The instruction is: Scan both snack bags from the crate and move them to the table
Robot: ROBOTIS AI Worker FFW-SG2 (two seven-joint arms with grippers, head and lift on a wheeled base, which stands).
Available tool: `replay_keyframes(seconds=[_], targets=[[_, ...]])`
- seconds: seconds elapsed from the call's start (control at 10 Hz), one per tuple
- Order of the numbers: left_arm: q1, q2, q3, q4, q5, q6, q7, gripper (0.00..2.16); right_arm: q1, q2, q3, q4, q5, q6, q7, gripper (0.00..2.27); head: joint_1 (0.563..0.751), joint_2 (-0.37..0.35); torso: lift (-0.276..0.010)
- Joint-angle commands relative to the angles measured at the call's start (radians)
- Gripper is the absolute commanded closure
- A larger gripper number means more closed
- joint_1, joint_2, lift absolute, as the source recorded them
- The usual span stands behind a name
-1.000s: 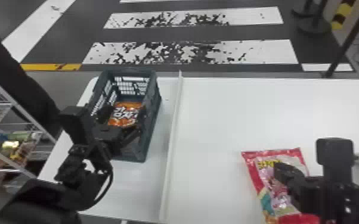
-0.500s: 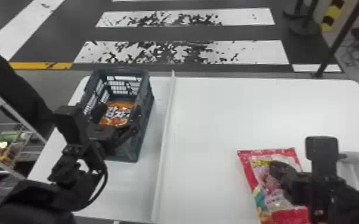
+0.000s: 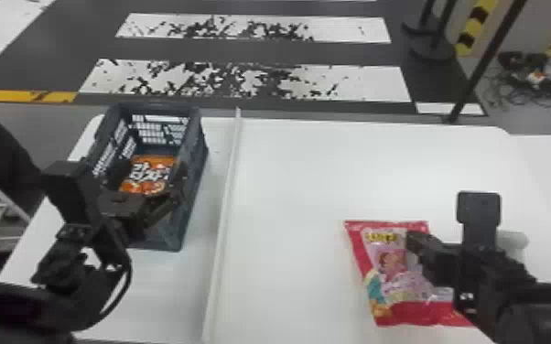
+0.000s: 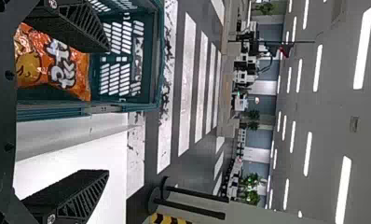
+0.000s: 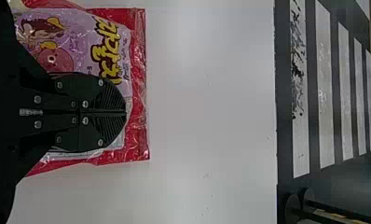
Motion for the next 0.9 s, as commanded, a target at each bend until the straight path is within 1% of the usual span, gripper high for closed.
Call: replay_keyframes(seconds=[0.0,0.2,0.4,0.5,0.6,0.8], targets=[[-0.005,0.000,-0.008,0.002,0.000,0.000,0.000,0.07,0.016,0.003,-0.037,-0.023,-0.031,0.002,-0.002,2.25,0.695,-0.003,-0.087],[-0.006,-0.001,-0.014,-0.001,0.000,-0.006,0.002,0.07,0.092,0.015,-0.066,-0.169,-0.046,-0.001,-0.012,2.25,0.695,-0.031,-0.087],[-0.006,-0.003,-0.016,-0.006,0.000,-0.006,0.003,0.07,0.215,0.038,-0.088,-0.325,-0.089,0.002,-0.017,2.25,0.695,-0.042,-0.087],[-0.005,-0.005,-0.016,-0.006,0.000,-0.006,0.005,0.07,0.273,0.043,-0.106,-0.365,-0.146,-0.004,-0.021,2.25,0.695,-0.040,-0.087],[-0.005,-0.006,-0.016,-0.006,0.000,-0.006,0.003,0.07,0.309,0.043,-0.104,-0.374,-0.165,-0.029,-0.020,2.25,0.695,-0.035,-0.087],[0.000,-0.006,-0.023,-0.007,0.000,-0.022,0.002,0.07,0.318,0.050,-0.094,-0.318,-0.180,-0.087,-0.017,2.25,0.695,-0.025,-0.087]])
